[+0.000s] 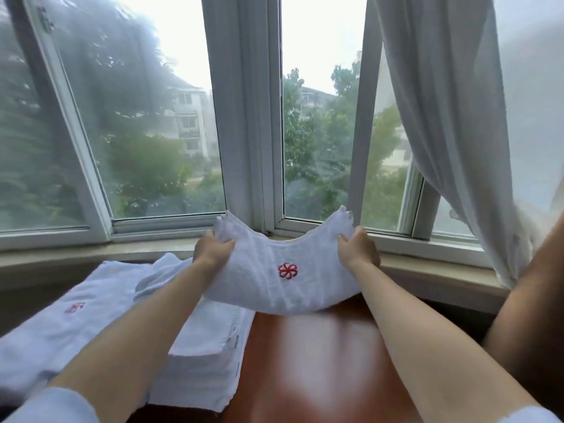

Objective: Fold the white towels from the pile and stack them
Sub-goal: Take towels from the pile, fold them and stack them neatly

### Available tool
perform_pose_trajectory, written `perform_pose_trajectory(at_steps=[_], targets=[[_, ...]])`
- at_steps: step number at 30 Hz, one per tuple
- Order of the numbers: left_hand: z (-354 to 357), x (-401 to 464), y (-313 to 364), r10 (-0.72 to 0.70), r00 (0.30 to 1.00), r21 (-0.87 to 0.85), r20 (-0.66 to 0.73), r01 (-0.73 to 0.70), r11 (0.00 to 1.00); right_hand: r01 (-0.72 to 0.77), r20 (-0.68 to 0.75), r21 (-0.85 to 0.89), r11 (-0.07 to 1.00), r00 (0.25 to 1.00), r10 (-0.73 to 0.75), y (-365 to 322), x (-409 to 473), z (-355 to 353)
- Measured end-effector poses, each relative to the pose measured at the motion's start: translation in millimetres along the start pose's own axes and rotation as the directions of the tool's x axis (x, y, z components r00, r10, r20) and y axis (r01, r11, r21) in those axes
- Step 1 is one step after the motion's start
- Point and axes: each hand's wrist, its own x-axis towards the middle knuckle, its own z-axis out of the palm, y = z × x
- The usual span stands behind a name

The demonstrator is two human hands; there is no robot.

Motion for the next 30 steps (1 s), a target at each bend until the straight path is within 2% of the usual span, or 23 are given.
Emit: perform_pose_trajectory(at_steps=[4,11,16,21,25,27,30], targets=[[-47,19,-7,0.004,0.997,-0.079,-0.075,-0.01,0.997,0.077,-0.022,0.024,0.997,0.997,-0.076,-52,-11,17],[-142,63,-37,-0.018,0.979,-0.059,-0.203,0.006,0.998,0.186,-0.045,0.049,0.981,0.982,-0.184,-147,-32,59],[-209,101,-79,-0.065,0.958,-0.073,-0.278,0.046,0.996,0.234,-0.015,0.098,0.967,0.972,-0.234,-216,-54,117],[-259,131,-138,-0.182,0.937,-0.181,-0.297,0.132,0.975,0.334,0.063,0.081,0.939,0.939,-0.339,-279,-86,192],[-295,144,-193,-0.311,0.888,-0.319,-0.338,0.203,0.926,0.39,0.132,0.057,0.919,0.909,-0.394,-328,-103,256],[-312,147,-225,-0.324,0.88,-0.329,-0.347,0.21,0.921,0.416,0.165,0.024,0.909,0.895,-0.414,-349,-111,290],[-330,153,-271,-0.332,0.907,-0.312,-0.26,0.246,0.918,0.45,0.236,-0.019,0.893,0.87,-0.433,-373,-124,344]])
